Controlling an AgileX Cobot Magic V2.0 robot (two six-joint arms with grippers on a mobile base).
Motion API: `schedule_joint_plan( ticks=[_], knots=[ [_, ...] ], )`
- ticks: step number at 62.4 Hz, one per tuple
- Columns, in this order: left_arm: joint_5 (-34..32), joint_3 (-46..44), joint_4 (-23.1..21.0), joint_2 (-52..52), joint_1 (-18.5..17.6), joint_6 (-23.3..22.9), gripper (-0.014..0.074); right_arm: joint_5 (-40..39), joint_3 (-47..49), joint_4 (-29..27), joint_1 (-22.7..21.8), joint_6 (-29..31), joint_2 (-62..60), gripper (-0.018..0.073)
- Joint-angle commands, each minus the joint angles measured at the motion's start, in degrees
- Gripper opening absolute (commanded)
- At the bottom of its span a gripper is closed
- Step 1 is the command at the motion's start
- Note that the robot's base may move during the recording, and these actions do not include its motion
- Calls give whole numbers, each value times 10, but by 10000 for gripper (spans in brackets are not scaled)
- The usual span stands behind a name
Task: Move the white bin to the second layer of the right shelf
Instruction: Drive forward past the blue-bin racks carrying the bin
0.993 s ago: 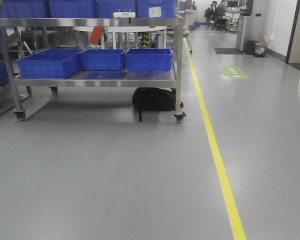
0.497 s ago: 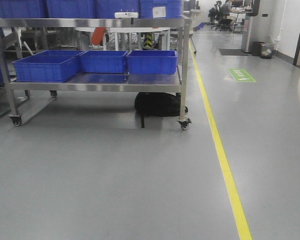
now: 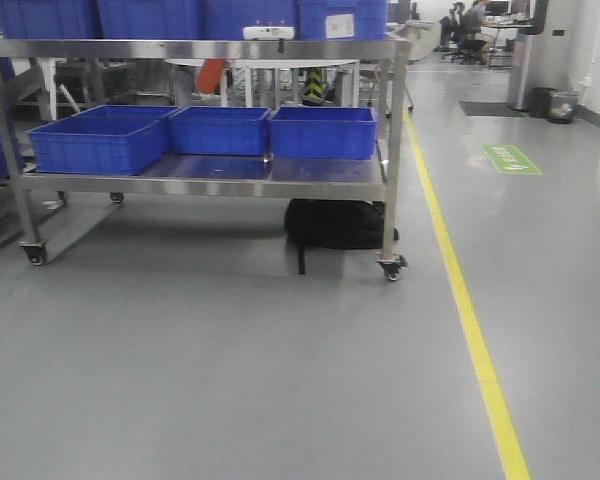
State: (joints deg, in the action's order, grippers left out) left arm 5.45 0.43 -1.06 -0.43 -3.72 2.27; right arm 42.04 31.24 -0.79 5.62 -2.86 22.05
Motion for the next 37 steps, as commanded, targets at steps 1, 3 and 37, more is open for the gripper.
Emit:
schedule_joint_plan(
  ticks=[1,3,37],
  knots=[
    [-46,15,-4,-10,-2,-3,85,-54,17,0,-3,1,2,55],
    [-46,15,-4,-10,-2,-3,85,-54,17,0,-3,1,2,55],
    [-46,15,-4,-10,-2,-3,85,-54,17,0,-3,1,2,55]
  ],
)
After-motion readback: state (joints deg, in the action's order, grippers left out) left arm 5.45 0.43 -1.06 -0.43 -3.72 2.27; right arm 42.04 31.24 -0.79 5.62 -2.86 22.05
